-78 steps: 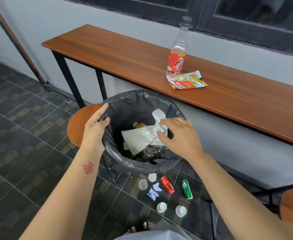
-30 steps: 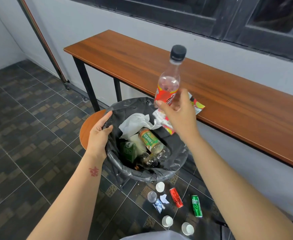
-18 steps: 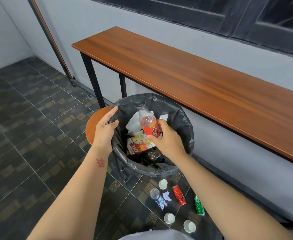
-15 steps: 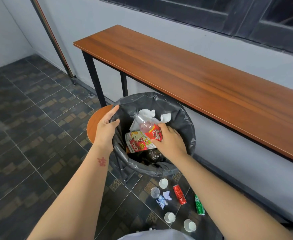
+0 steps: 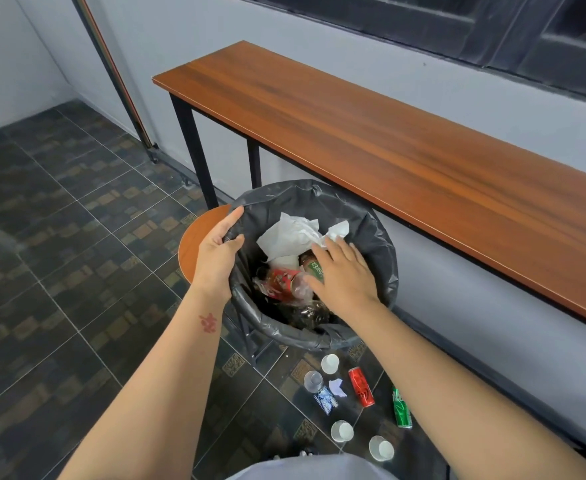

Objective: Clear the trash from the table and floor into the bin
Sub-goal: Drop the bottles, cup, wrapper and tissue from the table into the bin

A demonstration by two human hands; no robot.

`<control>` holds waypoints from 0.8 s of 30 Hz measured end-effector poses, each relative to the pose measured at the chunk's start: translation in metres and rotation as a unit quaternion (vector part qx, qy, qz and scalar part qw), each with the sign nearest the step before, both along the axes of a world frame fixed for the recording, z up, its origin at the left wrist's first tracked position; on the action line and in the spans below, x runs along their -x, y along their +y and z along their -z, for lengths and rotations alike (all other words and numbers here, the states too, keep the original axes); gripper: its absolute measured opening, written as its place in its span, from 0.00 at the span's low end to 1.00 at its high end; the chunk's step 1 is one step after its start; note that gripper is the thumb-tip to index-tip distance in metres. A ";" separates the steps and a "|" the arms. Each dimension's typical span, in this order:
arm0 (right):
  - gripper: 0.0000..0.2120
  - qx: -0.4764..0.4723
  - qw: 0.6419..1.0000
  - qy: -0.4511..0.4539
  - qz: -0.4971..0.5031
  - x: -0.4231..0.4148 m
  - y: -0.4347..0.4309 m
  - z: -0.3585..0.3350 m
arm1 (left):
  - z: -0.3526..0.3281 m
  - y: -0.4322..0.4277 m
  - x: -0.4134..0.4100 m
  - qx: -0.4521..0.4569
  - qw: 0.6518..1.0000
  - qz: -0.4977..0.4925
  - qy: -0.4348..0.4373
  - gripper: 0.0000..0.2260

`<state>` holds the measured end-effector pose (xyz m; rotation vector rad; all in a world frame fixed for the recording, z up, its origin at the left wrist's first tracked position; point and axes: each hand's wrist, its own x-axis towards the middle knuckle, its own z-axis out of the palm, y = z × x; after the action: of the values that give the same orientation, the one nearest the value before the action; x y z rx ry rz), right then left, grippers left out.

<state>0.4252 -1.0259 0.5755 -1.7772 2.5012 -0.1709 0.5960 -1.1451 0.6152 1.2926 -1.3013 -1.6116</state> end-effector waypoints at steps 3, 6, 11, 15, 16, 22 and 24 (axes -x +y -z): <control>0.32 0.018 0.999 0.031 0.027 0.012 0.010 -0.010 | 0.000 0.001 0.000 0.005 1.000 0.002 -0.004 0.21; 0.33 0.032 0.996 0.018 0.083 0.023 0.027 -0.017 | 0.001 0.001 0.000 0.016 1.000 0.007 -0.001 0.22; 0.32 0.042 0.968 -0.138 0.206 0.036 0.055 -0.013 | 0.004 -0.005 -0.004 0.011 1.000 -0.003 -0.008 0.22; 0.30 0.166 0.876 -0.394 0.222 0.032 0.055 -0.003 | 0.002 -0.002 -0.004 0.038 0.999 0.002 0.000 0.28; 0.30 0.200 0.860 -0.413 0.222 0.030 0.055 -0.002 | 0.002 -0.001 -0.004 0.049 0.999 0.006 -0.008 0.30; 0.31 0.258 0.798 -0.489 0.239 0.021 0.051 -0.001 | 0.003 0.013 -0.015 0.078 0.994 0.051 -0.062 0.28; 0.30 0.264 0.791 -0.499 0.238 0.017 0.052 -0.001 | 0.001 0.026 -0.018 0.085 0.994 0.043 -0.053 0.29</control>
<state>0.4087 -0.9739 0.5770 -0.6609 2.0211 -1.4985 0.6138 -1.1192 0.6138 1.2468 -1.5424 -1.4707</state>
